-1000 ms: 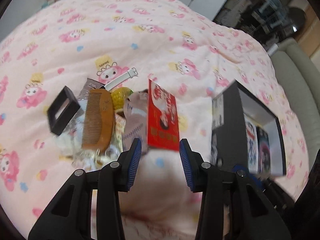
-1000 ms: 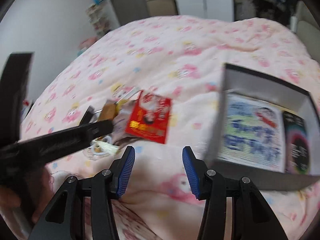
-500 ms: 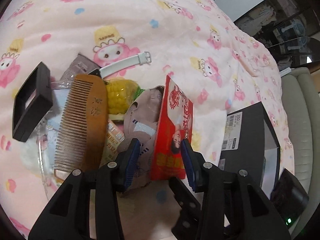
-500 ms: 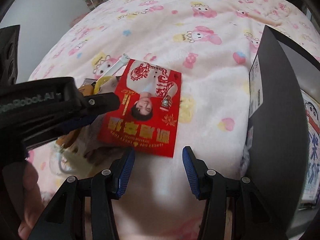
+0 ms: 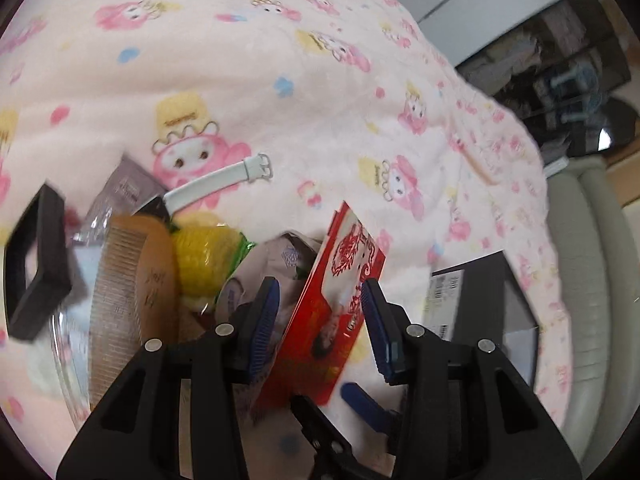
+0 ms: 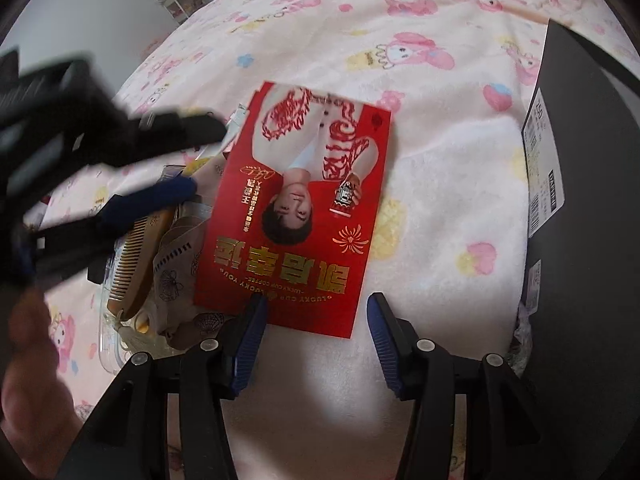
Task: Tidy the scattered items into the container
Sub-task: 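Move both grippers to the pile and reach for the red card, then grasp the red card edge with the left gripper and lift it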
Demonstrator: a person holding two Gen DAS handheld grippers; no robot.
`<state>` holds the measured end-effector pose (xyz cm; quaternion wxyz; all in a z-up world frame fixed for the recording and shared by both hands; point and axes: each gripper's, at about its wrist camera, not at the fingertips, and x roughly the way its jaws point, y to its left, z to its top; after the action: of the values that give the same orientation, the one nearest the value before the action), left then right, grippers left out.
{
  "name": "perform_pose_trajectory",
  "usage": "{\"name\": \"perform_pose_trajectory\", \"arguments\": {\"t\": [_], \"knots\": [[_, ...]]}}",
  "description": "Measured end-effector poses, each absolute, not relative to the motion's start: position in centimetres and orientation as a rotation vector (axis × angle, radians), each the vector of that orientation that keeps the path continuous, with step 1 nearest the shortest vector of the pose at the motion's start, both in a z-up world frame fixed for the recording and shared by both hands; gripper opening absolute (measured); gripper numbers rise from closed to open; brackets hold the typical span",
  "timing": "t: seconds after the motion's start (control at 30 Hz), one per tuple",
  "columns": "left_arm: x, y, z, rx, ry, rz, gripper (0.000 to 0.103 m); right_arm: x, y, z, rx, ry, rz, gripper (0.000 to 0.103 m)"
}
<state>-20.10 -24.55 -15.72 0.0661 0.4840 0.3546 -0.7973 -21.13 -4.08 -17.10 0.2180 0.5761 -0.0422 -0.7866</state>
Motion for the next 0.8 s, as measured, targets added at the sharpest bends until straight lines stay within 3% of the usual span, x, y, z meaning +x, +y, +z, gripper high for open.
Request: {"name": "perform_pose_trajectory", "arguments": {"t": [0.23,0.43,0.57,0.8], "knots": [[-20.3,-23.0,-16.7,1.52,0.944,-2.396,0.042,-20.5,-4.2,-16.3,1.53,-0.079,-2.174,0.048],[-20.0,-23.2,-17.0,1.571,1.021,-2.423,0.014,-20.4,-3.9,-16.4,1.523,-0.125,-2.141,0.048],[-20.0,-22.6,-17.9,1.598,0.97,-2.394,0.009,-20.1,-3.8,-16.5,1.518,-0.137,-2.121,0.048],[-15.4,-21.1,-14.4,1.597,1.027,-2.535,0.003,-16.4,-2.6,-14.0,1.468,-0.16,-2.069,0.048]]}}
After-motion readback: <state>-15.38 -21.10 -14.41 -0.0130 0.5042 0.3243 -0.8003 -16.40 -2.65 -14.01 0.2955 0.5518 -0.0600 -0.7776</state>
